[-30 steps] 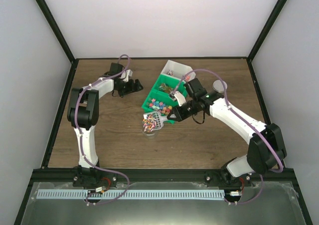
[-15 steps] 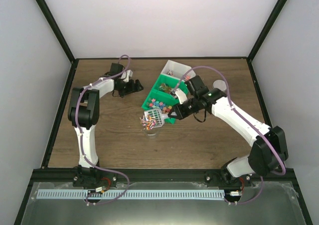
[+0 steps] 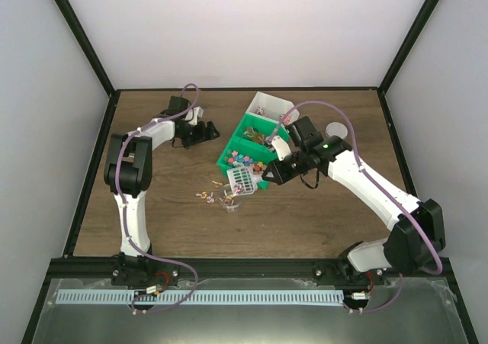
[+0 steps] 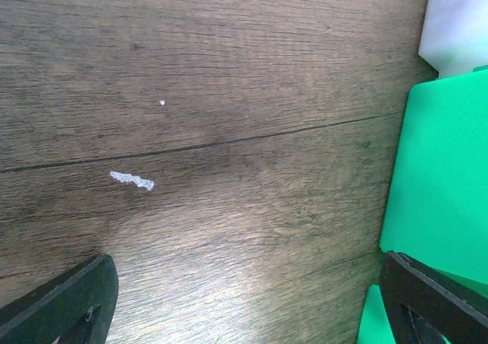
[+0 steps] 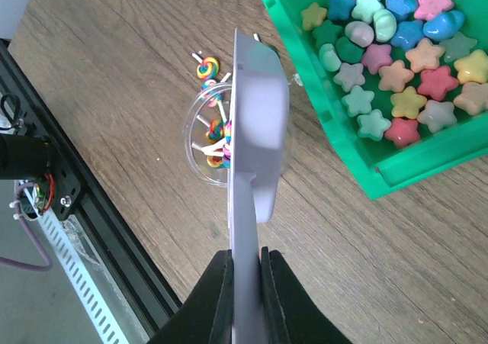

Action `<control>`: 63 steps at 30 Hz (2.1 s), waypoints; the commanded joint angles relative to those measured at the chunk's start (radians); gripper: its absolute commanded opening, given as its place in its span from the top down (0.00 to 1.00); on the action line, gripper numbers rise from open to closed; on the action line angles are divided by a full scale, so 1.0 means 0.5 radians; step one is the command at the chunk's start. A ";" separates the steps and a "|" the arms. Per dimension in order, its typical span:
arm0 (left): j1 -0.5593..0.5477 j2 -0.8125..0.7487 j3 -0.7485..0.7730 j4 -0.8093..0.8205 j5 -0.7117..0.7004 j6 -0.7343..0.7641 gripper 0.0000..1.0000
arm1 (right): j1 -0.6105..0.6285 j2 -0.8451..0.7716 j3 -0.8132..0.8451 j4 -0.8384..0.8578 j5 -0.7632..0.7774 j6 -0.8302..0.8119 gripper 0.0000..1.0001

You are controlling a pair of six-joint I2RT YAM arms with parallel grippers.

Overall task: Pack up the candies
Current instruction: Place the fake candies in the packing bottle, then scoop the fake candies from the storage box.

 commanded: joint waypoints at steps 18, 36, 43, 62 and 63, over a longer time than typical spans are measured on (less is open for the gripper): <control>0.008 0.056 0.100 0.000 0.066 -0.015 0.04 | 0.095 0.018 0.312 -0.293 0.356 -0.016 0.99; 0.008 0.058 0.102 0.015 0.072 -0.005 0.03 | 0.345 0.152 0.535 -0.473 0.731 0.095 0.99; 0.008 0.059 0.105 0.013 0.073 0.001 0.03 | 0.484 0.249 0.652 -0.544 0.863 0.132 0.99; -0.015 -0.045 0.122 0.016 -0.062 0.008 0.02 | 0.495 0.240 0.922 -0.560 1.272 0.259 0.99; -0.025 -0.062 0.128 0.009 -0.079 0.014 0.02 | 0.444 0.254 0.936 -0.559 1.323 0.274 0.99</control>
